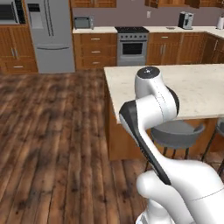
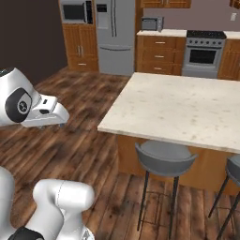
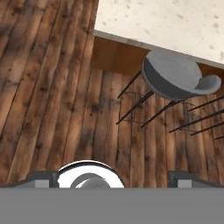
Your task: Move the hot dog bun to the plate on the dining table and place the condiment next to that plate. Then navigate to the fridge and take the sausage and place it on the plate as well.
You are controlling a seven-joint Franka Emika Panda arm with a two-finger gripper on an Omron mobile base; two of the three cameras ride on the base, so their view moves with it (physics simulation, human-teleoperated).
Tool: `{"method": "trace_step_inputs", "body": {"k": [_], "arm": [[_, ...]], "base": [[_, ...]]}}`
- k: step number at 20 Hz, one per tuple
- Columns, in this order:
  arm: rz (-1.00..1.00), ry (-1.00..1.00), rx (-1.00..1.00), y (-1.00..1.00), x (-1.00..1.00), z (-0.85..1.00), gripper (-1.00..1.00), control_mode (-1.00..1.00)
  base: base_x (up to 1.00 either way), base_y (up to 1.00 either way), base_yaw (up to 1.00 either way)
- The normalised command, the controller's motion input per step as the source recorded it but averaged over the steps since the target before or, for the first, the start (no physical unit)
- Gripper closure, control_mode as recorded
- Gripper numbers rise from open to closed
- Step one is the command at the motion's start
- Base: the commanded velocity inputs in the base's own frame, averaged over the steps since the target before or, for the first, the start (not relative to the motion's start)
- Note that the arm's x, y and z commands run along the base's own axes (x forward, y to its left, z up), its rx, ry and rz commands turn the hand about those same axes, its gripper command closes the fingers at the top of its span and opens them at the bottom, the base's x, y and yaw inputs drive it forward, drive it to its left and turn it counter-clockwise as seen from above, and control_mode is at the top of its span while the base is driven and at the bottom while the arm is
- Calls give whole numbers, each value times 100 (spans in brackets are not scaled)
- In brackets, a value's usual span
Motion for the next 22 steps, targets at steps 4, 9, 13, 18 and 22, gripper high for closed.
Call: {"method": "trace_step_inputs", "body": {"k": [4,9,13,18,22], "arm": [[0,0,0,0,0,0,-100,100],[0,0,0,0,0,0,-100,100],[0,0,0,0,0,0,-100,100],[0,0,0,0,0,0,-100,100],[0,0,0,0,0,0,-100,100]], "base": [[1,100,0],[24,100,-2],[49,100,-8],[76,100,-15],[91,99,-16]]}}
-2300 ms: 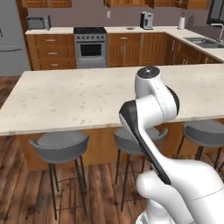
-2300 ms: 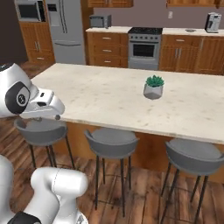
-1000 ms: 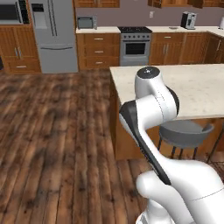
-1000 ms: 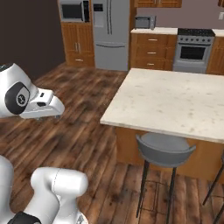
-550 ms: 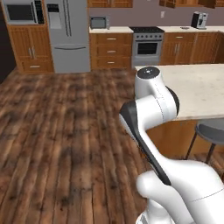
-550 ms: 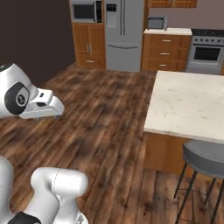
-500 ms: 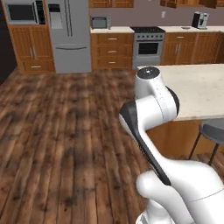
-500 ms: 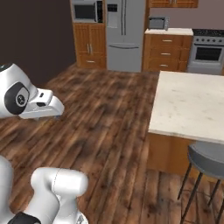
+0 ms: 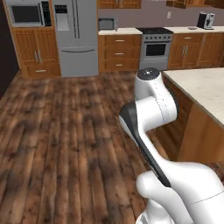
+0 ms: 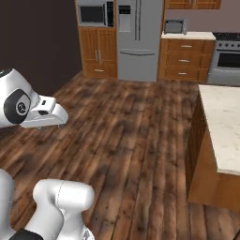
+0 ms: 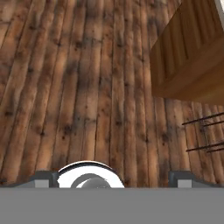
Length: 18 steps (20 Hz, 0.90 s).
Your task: Move the hot dog bun to the plate on the dining table and place the condiment next to that plate. Then navigate to the fridge and take the sausage and place it on the plate as well.
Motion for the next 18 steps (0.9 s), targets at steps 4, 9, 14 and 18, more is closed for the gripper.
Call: {"method": "trace_step_inputs", "body": {"k": [4,9,14,18], "arm": [[0,0,0,0,0,0,-100,100],[0,0,0,0,0,0,-100,100],[0,0,0,0,0,0,-100,100],[0,0,0,0,0,0,-100,100]], "base": [[100,88,-17],[100,71,-17],[100,35,-13],[100,13,-13]]}}
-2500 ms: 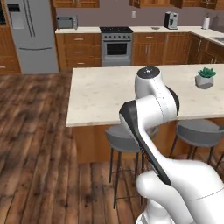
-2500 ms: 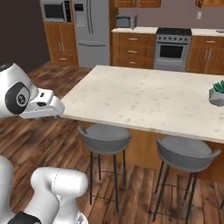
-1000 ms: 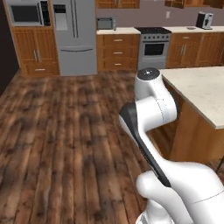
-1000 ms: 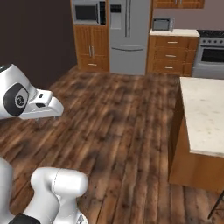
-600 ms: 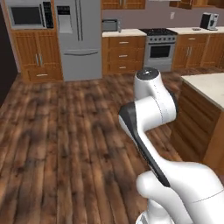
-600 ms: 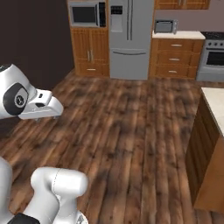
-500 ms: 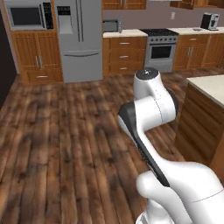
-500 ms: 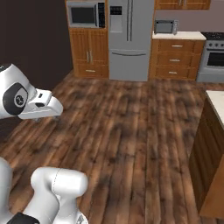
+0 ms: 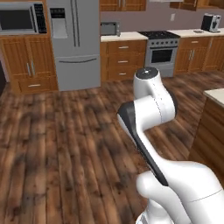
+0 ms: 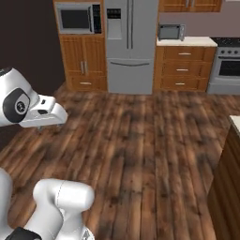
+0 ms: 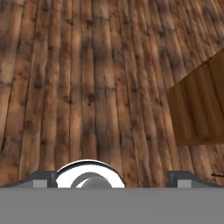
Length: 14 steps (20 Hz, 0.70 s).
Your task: Move the hot dog bun to the plate on the dining table and place the condiment next to that plate. Then navigate to the fridge and take the sausage and place it on the plate as well.
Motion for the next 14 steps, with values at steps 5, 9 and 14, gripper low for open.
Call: {"method": "trace_step_inputs", "body": {"k": [5,9,14], "arm": [[0,0,0,0,0,0,-100,100],[0,0,0,0,0,0,-100,100],[0,0,0,0,0,0,-100,100]], "base": [[100,10,-13],[100,12,-11],[100,14,-8]]}}
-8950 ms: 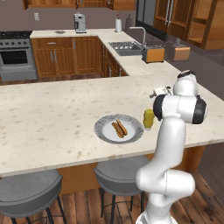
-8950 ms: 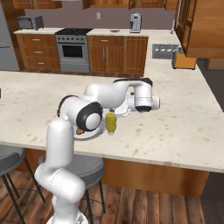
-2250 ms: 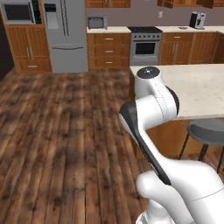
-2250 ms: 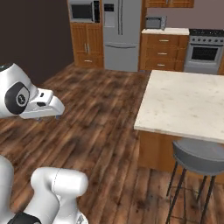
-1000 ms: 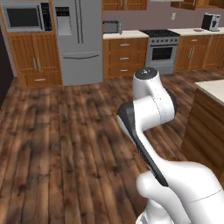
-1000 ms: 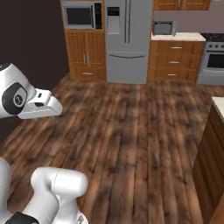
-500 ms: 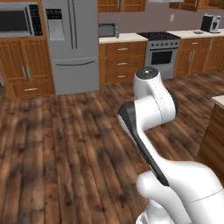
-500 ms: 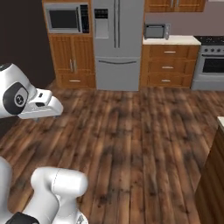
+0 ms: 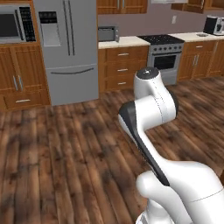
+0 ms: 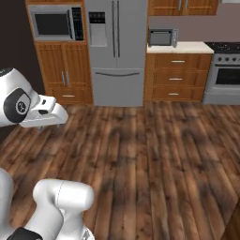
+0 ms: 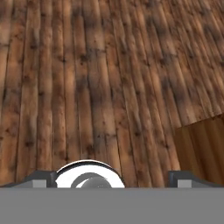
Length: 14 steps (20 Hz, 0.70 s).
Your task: Move the hot dog bun to the plate on the dining table and place the condiment next to that plate. Then navigate to the fridge and take the sausage and place it on the plate as well.
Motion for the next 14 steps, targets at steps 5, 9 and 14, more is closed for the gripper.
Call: {"method": "trace_step_inputs", "body": {"k": [5,9,14], "arm": [[0,0,0,0,0,0,-100,100],[0,0,0,0,0,0,-100,100],[0,0,0,0,0,0,-100,100]], "base": [[100,7,-3],[100,0,0],[100,0,0]]}}
